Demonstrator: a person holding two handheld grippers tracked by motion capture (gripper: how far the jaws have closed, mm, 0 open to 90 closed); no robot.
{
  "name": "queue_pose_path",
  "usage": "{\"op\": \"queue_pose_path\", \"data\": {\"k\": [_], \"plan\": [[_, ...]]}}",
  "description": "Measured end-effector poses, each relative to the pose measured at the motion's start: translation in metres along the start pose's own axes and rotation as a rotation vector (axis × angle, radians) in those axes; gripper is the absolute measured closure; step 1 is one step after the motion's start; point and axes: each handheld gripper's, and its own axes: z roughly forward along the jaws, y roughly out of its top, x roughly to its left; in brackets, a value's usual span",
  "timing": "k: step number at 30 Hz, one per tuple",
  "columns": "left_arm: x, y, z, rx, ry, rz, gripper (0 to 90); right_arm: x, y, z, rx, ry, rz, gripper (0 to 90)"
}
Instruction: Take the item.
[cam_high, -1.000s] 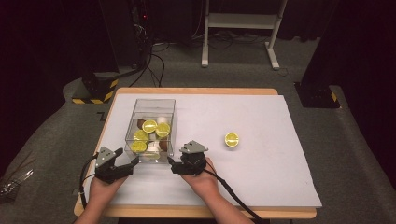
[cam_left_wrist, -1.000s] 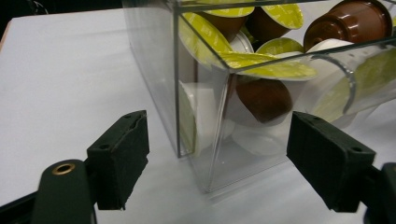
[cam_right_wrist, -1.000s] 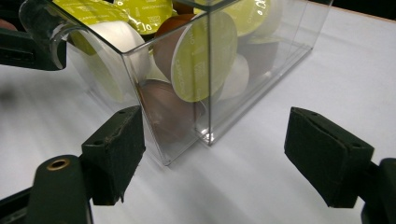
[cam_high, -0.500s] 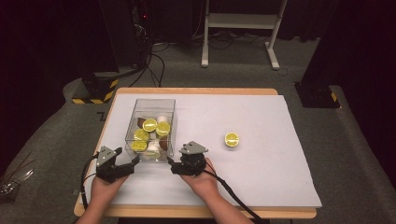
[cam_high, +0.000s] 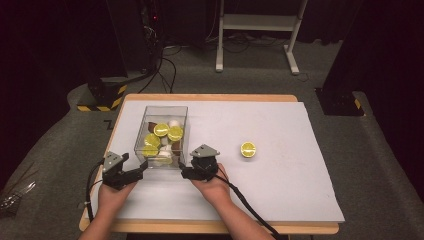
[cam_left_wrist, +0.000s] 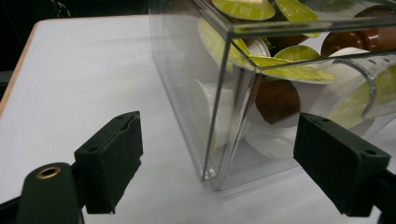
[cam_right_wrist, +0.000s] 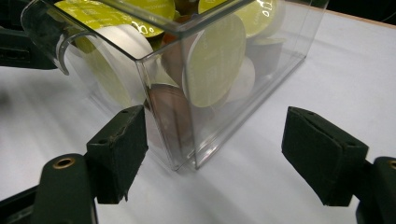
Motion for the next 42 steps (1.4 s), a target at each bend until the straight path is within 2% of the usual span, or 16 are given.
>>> {"op": "queue_pose_path", "data": {"k": [14,15,16,17,18,21,22,25,31,34,35,37,39,40,41,42], "plan": [[-0.001,0.004,0.023,-0.006,0.050,-0.034,18.8,-0.011,0.009,0.016,0.012,-0.039,0.037,23.3],[0.000,0.003,0.024,-0.001,0.057,-0.030,18.8,-0.011,0.009,0.017,0.012,-0.042,0.041,23.3],[0.006,0.004,0.020,0.082,0.061,0.057,18.9,-0.012,0.009,0.018,0.010,-0.046,0.042,23.4],[0.007,0.004,0.020,0.084,0.056,0.052,18.8,-0.012,0.009,0.018,0.009,-0.046,0.041,23.4],[0.001,0.003,0.026,0.010,0.068,-0.039,18.8,-0.012,0.009,0.019,0.008,-0.047,0.043,23.5],[0.001,0.003,0.029,0.002,0.090,-0.051,18.8,-0.011,0.010,0.019,0.009,-0.053,0.044,23.9],[0.005,0.003,0.026,0.052,0.082,0.006,18.9,-0.011,0.010,0.020,0.009,-0.054,0.043,23.9],[0.004,0.002,0.028,0.037,0.080,-0.021,19.2,-0.010,0.010,0.020,0.010,-0.062,0.048,24.1],[0.001,0.001,0.028,0.034,0.080,-0.034,22.4,-0.007,0.009,0.019,0.012,-0.053,0.039,26.2],[-0.006,0.000,0.027,-0.005,0.083,-0.088,22.4,-0.004,0.008,0.015,0.013,-0.035,0.019,26.5],[-0.007,-0.001,0.026,-0.012,0.076,-0.086,22.4,-0.003,0.007,0.013,0.010,-0.031,0.015,26.8],[-0.009,-0.002,0.024,-0.036,0.072,-0.117,22.6,-0.003,0.006,0.009,0.005,-0.017,0.014,27.4],[-0.013,-0.003,0.023,-0.075,0.075,-0.171,22.6,-0.002,0.004,0.004,0.000,-0.012,0.009,28.1],[-0.015,-0.004,0.023,-0.110,0.078,-0.218,22.6,-0.002,0.004,0.002,-0.002,-0.008,0.003,28.4],[-0.016,-0.005,0.023,-0.123,0.082,-0.227,22.6,-0.002,0.003,-0.002,-0.003,-0.006,0.003,28.9],[-0.018,-0.006,0.023,-0.148,0.091,-0.261,22.4,-0.002,0.002,-0.004,-0.009,-0.005,-0.001,29.3]]}}
